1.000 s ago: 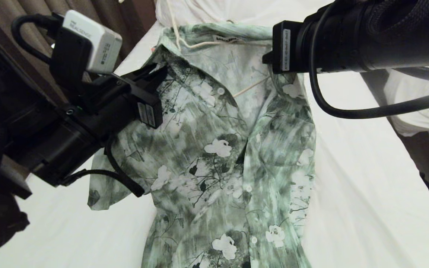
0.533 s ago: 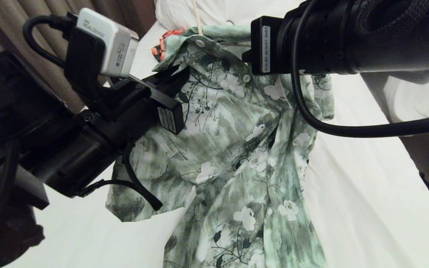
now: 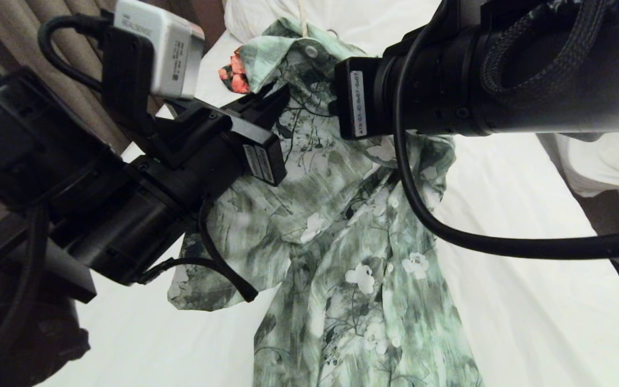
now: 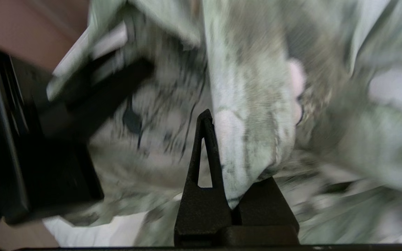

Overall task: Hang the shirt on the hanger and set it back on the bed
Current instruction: Hook the other side of the shirt onto the hanger

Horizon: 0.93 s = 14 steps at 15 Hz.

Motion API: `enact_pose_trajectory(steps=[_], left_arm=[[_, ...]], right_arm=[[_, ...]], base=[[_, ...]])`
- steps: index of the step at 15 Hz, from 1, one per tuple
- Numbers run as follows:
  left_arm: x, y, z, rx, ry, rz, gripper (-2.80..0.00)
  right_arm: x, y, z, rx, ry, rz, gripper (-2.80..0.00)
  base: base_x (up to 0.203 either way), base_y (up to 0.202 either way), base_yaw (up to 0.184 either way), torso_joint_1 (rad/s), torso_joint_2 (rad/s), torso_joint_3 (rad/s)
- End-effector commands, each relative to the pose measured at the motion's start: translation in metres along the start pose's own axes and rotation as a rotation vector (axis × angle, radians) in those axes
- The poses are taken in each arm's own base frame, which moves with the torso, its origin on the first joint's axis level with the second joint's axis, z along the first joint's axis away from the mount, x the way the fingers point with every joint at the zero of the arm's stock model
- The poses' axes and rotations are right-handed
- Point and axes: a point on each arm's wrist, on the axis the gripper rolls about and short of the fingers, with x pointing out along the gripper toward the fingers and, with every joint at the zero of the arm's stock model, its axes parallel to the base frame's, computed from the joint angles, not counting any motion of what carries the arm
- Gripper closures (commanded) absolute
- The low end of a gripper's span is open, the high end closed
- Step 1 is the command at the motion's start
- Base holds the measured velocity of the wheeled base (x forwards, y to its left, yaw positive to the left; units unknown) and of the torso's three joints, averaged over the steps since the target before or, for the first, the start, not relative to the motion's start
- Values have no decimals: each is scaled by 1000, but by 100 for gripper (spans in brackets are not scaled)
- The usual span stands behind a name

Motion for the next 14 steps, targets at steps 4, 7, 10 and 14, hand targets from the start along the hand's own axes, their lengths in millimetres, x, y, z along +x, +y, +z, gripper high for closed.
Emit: enact_pose_trajectory(steps=[4,7,10,14], left_arm=[[5,0,2,-28,-104,42,0],[5,2,7,-32,-126,51,0],[3,4,14,-43,-194,72,0],[4,3,18,-57,-218,72,0]], right_arm=[[-5,3,2,2,-10,12,0],[-8,-1,4,5,-17,-3,0],[-9,-1,5,7,-23,-2,0],[-13,-2,7,9,-31,-1,-280]], base=[[0,0,0,0,0,0],[0,0,0,0,0,0],[0,0,0,0,0,0],[0,0,0,0,0,0]])
